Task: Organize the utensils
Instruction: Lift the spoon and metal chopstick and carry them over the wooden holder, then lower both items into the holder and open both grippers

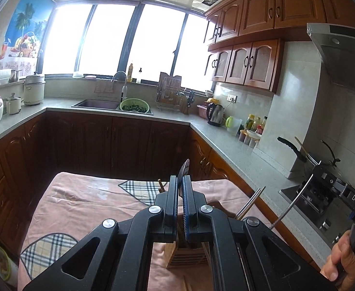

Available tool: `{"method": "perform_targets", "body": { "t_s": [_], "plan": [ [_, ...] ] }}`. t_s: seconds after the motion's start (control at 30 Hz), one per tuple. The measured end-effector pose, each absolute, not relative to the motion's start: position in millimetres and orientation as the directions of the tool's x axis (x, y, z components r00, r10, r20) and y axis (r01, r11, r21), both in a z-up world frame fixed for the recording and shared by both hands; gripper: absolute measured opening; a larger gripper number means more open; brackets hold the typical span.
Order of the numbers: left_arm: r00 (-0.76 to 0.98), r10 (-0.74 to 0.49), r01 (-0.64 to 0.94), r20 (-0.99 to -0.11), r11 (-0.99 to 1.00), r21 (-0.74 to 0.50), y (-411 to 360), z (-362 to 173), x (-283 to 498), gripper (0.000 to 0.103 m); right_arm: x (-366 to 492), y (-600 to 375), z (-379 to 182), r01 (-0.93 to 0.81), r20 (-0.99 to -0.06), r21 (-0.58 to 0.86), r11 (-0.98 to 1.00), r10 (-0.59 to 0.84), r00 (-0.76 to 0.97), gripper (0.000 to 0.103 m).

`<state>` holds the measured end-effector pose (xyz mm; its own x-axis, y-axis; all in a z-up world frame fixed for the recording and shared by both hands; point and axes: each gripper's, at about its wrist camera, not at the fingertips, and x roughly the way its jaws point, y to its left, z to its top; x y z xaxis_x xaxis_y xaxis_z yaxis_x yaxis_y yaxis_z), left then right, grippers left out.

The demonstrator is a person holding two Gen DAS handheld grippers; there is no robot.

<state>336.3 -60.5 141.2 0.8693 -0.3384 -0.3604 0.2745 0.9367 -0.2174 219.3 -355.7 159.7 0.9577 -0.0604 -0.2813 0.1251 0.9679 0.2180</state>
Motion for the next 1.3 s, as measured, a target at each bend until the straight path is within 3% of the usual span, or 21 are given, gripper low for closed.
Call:
{"method": "perform_targets", "body": {
  "t_s": [0.3, 0.77, 1.3],
  "plan": [
    [0.896, -0.284, 0.244, -0.342, 0.957, -0.157, -92.8, 126.3, 384.9, 0.002, 254.5, -370.6, 162.0, 0.141, -0.253, 0.231, 0.963, -0.080, 0.964, 0.004],
    [0.924, -0.184, 0.194, -0.335, 0.981, -0.006, -164.8, 66.3, 411.1, 0.002, 278.6, -371.6, 119.9, 0.154, -0.294, 0.213, 0.965, -0.087, 0.952, 0.004],
    [0.893, -0.191, 0.235, -0.407, 0.970, 0.059, -175.9, 29.3, 412.8, 0.002, 277.1, -371.1, 69.8, 0.177, -0.344, 0.254, 0.951, -0.082, 0.935, 0.004]
  ]
}}
